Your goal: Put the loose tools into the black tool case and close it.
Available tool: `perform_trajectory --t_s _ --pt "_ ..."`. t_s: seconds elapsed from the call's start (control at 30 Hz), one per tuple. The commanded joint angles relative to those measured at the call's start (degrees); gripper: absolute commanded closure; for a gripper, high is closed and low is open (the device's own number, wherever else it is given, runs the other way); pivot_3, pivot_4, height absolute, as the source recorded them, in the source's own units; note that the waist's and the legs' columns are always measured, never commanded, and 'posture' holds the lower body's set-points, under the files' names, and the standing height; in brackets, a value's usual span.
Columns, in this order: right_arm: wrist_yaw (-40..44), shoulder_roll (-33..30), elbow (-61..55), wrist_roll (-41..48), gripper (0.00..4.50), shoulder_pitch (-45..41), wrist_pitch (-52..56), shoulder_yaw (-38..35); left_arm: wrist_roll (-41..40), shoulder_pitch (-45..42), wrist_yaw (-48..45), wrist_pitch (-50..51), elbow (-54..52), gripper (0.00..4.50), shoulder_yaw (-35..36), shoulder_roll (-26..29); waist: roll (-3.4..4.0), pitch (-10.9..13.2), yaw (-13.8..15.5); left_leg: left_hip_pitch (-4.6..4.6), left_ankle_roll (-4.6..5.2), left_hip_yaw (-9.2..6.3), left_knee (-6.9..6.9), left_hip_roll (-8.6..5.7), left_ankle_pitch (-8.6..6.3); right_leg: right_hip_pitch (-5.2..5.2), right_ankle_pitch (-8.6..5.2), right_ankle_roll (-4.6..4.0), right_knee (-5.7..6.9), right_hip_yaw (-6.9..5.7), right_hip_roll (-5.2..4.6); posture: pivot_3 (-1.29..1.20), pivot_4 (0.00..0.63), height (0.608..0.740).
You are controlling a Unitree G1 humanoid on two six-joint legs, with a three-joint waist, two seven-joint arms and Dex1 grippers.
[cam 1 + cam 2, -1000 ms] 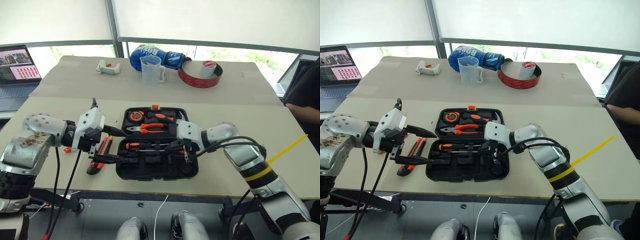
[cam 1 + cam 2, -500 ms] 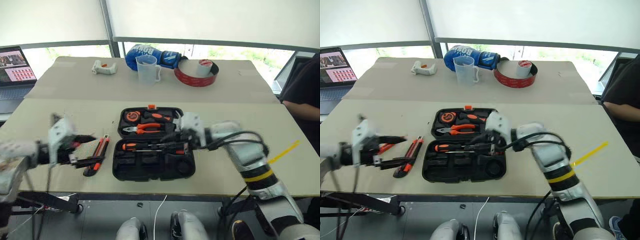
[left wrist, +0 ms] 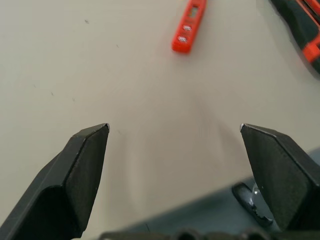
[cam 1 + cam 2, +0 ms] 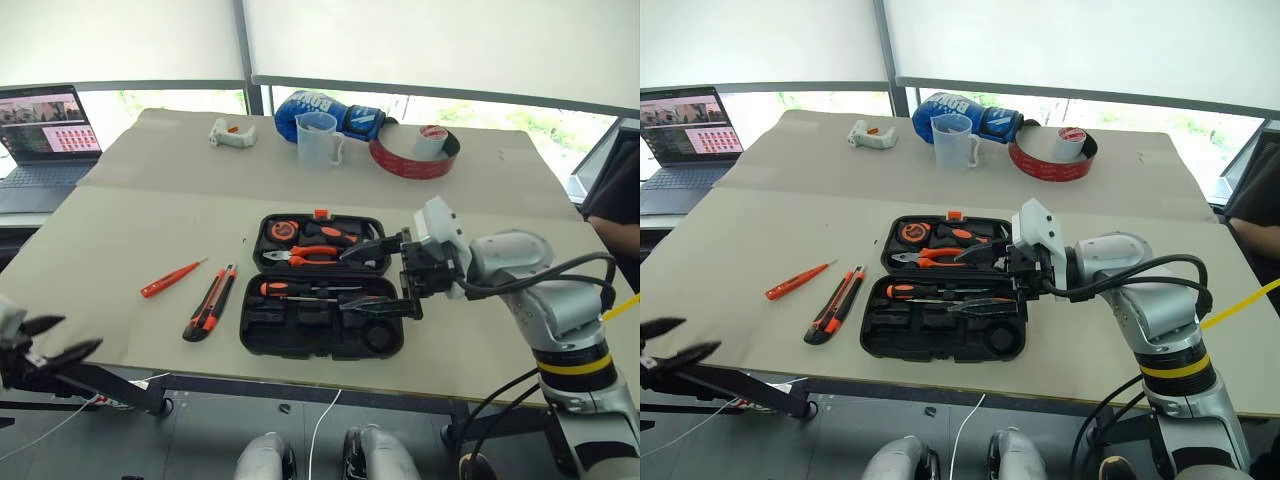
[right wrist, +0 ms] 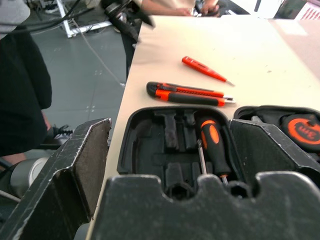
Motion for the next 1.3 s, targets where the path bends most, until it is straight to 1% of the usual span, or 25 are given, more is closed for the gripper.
perform_trajectory --t_s 0.03,0.1,0.13,0.23,0.3,0.4,0.43,0.53,0.57,0.63,0.73,0.8,0.83,0.9,1.0,1.1,1.23,1.3 --pt "-1.4 -1.7 -3.2 1.4 0.05 0.9 -0.4 -2.3 4.2 -11.9 -4.0 -4.7 10.2 0.0 -10.1 2.4 0.01 0.0 -0.5 0.02 0.07 0.04 0.0 -0.01 0.01 0.03 0.05 -0.04 -0.03 0.01 -0.02 0.0 0.15 0.714" --pt "-2.3 -2.5 -4.9 2.0 0.05 2.1 0.0 -3.1 7.3 -20.2 -6.4 -5.7 16.4 0.0 -16.5 2.3 -0.01 0.0 -0.7 -0.04 0.45 0.12 0.0 -0.04 0.21 0.03 0.17 -0.23 -0.05 -0.07 0.16 0.0 0.15 0.714" --pt "-3.0 -3.0 -5.9 2.3 0.05 2.9 0.3 -3.6 8.9 -24.3 -7.9 -5.8 19.5 0.0 -19.6 1.9 -0.02 0.0 -0.7 -0.06 0.51 0.15 0.02 -0.05 0.25 0.01 0.24 -0.36 -0.03 -0.2 0.4 0.0 0.15 0.714" --pt "-5.3 -4.1 -8.9 3.1 0.05 5.5 1.3 -5.4 13.6 -33.8 -11.6 -7.7 27.7 0.0 -27.3 0.0 -0.05 0.0 -1.1 -0.1 0.47 0.21 0.02 -0.04 0.22 -0.02 0.24 -0.35 -0.04 -0.35 0.55 0.0 0.15 0.714" --pt "-6.8 -5.2 -11.4 4.0 0.05 7.8 2.0 -6.8 16.7 -39.7 -11.3 -9.9 33.6 0.0 -31.0 -2.5 -0.05 0.0 -1.3 -0.08 0.46 0.23 0.01 -0.03 0.22 -0.02 0.22 -0.32 -0.06 -0.33 0.57 0.0 0.15 0.714" --pt "-8.5 -6.5 -14.2 5.4 0.05 10.4 3.0 -8.3 19.6 -45.9 -11.0 -11.9 40.1 0.0 -34.3 -5.6 -0.12 0.0 -1.4 -0.08 0.46 0.22 0.06 -0.02 0.22 -0.01 0.18 -0.26 -0.02 -0.3 0.58 0.0 0.15 0.714" --pt "-9.1 -6.8 -15.0 5.7 0.05 11.1 3.3 -8.6 20.6 -47.3 -10.9 -12.7 41.9 0.0 -35.1 -6.4 -0.14 0.0 -1.5 -0.09 0.47 0.21 0.09 -0.02 0.22 -0.01 0.01 0.04 -0.02 -0.29 0.57 0.0 0.15 0.714" --pt "-10.5 -7.6 -16.3 6.6 0.0 12.1 3.6 -9.2 22.7 -49.7 -10.3 -14.8 45.9 0.82 -36.8 -7.6 -0.16 0.0 -1.9 -0.06 0.48 0.2 0.16 -0.01 0.23 0.0 -0.02 0.09 0.06 -0.21 0.51 0.0 0.15 0.714" --pt "-11.0 -7.9 -16.7 6.9 0.0 12.3 3.7 -9.4 23.3 -50.2 -10.6 -15.3 46.9 1.19 -37.2 -7.9 -0.17 0.0 -1.9 -0.02 0.48 0.2 0.17 -0.01 0.23 0.01 -0.02 0.09 0.1 -0.08 0.45 0.0 0.15 0.714" --pt "-11.8 -8.3 -17.3 7.2 0.0 12.7 3.9 -10.0 24.2 -50.9 -10.5 -16.2 48.5 2.08 -37.8 -8.3 -0.18 0.0 -2.0 0.02 0.5 0.19 0.17 0.01 0.22 0.01 -0.03 0.1 0.12 0.16 0.38 0.0 0.15 0.714" --pt "-12.4 -9.4 -17.8 7.6 0.0 13.5 3.9 -10.7 24.4 -51.4 -10.3 -17.6 49.5 3.18 -37.6 -8.5 -0.18 0.0 -1.9 0.05 0.51 0.18 0.17 0.01 0.21 0.02 -0.03 0.1 0.16 0.2 0.37 0.0 0.15 0.714" --pt "-12.5 -10.5 -18.1 8.1 0.0 14.4 4.1 -11.3 23.5 -52.0 -10.9 -18.1 48.9 4.0 -36.7 -8.4 -0.18 0.0 -1.9 0.05 0.52 0.18 0.17 0.01 0.21 0.02 -0.03 0.1 0.19 0.2 0.38 0.0 0.15 0.714" --pt "-12.4 -11.2 -18.3 8.4 0.0 15.1 4.1 -11.7 23.0 -52.2 -11.5 -18.3 48.2 4.09 -36.2 -8.3 -0.19 0.0 -1.9 0.04 0.53 0.18 0.17 0.0 0.21 0.02 -0.03 0.1 0.19 0.2 0.37 0.0 0.15 0.714" --pt "-11.5 -13.3 -18.9 8.5 0.0 17.4 4.1 -12.7 21.1 -53.1 -14.2 -18.9 44.3 4.09 -35.1 -7.8 -0.2 0.0 -1.9 0.02 0.55 0.18 0.19 0.0 0.2 0.02 -0.03 0.1 0.19 0.19 0.39 0.0 0.15 0.714" --pt "-10.2 -15.7 -19.9 9.0 0.0 21.1 3.8 -14.5 18.1 -52.8 -19.3 -19.8 33.9 4.09 -34.4 -7.2 -0.45 0.2 -1.3 -0.08 0.56 0.12 0.23 0.0 0.2 0.0 -0.03 0.1 0.16 0.09 0.42 0.0 0.15 0.714" --pt "-10.0 -16.7 -20.9 8.8 0.0 23.8 2.8 -15.5 13.2 -50.6 -23.5 -12.5 17.7 4.09 -34.3 -8.4 -0.5 0.2 -0.9 -0.14 0.56 0.08 0.32 -0.01 0.19 0.0 -0.03 0.11 0.14 0.08 0.37 0.0 0.15 0.714" --pt "-11.2 -16.3 -22.3 8.7 0.0 25.4 2.6 -15.3 6.1 -44.7 -25.5 0.9 -4.9 4.09 -37.3 -11.1 -0.48 0.2 -1.0 0.06 0.57 0.09 0.34 -0.02 0.19 0.15 -0.09 0.22 0.19 0.28 0.38 0.0 0.15 0.714" --pt "-11.9 -16.0 -22.8 8.6 0.0 25.6 2.8 -15.0 5.2 -43.0 -24.6 4.0 -10.8 4.09 -38.6 -12.0 -0.48 0.2 -1.1 0.12 0.57 0.1 0.32 0.01 0.19 0.19 -0.1 0.24 0.18 0.38 0.37 0.0 0.15 0.714"
